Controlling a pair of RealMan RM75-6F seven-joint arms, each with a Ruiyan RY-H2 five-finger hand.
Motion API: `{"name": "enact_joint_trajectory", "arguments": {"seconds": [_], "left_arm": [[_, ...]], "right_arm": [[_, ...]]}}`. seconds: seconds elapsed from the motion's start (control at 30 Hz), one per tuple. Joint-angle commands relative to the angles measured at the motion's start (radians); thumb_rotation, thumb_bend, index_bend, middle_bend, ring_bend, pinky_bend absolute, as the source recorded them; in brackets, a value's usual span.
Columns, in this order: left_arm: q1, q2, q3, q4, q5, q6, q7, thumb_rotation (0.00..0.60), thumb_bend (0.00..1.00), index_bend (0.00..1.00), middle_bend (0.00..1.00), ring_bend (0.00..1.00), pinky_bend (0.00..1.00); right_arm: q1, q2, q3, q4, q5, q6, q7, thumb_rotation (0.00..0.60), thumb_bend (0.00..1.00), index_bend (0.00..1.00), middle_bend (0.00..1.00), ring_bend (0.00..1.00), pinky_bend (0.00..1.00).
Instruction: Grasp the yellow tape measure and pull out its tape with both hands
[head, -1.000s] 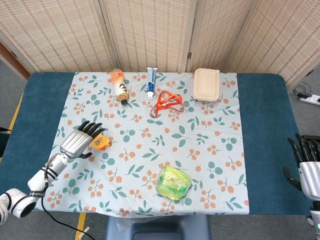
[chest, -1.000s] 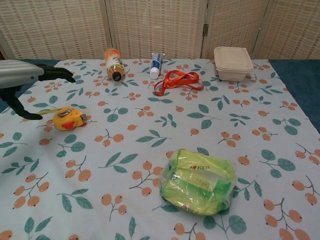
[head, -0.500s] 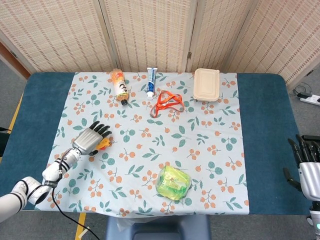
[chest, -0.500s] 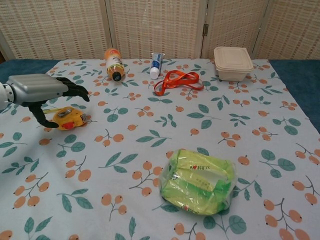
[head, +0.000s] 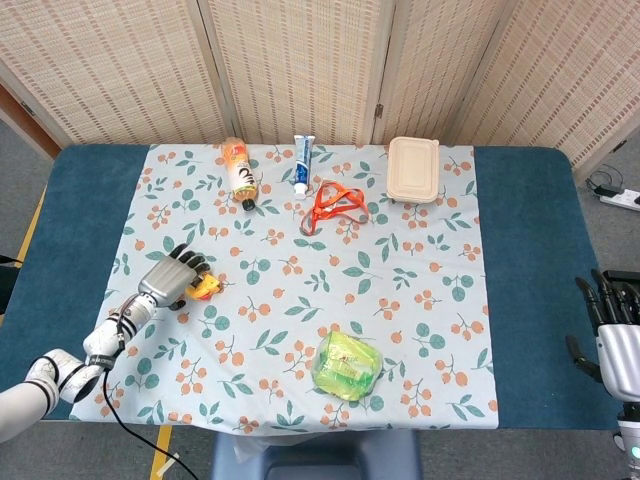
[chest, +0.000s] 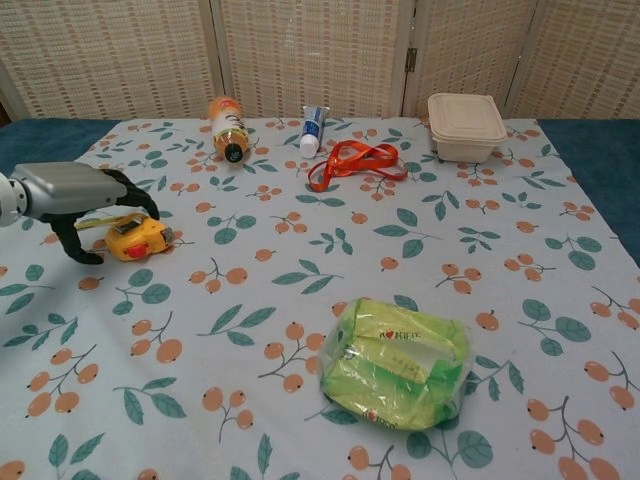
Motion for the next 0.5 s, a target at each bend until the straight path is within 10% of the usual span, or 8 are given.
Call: {"name": "enact_joint_trajectory", "arguments": {"seconds": [0.03, 0.5], "left_arm": [[0.007, 0.009, 0.004, -0.010, -0.005, 0.011, 0.002, 0.600, 0.31, 0.25, 0.20, 0.16, 0.01], [0.017, 0.036, 0.002, -0.086, -0.046, 0.023, -0.008, 0.600, 0.31, 0.25, 0.26, 0.21, 0.04]], "right_arm": [[0.000, -0.001, 0.000, -0.001, 0.000, 0.000, -0.001, 0.600, 0.43, 0.00, 0.00, 0.09, 0.00], [-0.002, -0.002, -0.002, 0.011, 0.000, -0.004, 0.017, 0.600, 0.43, 0.00, 0.00, 0.09, 0.00]]}}
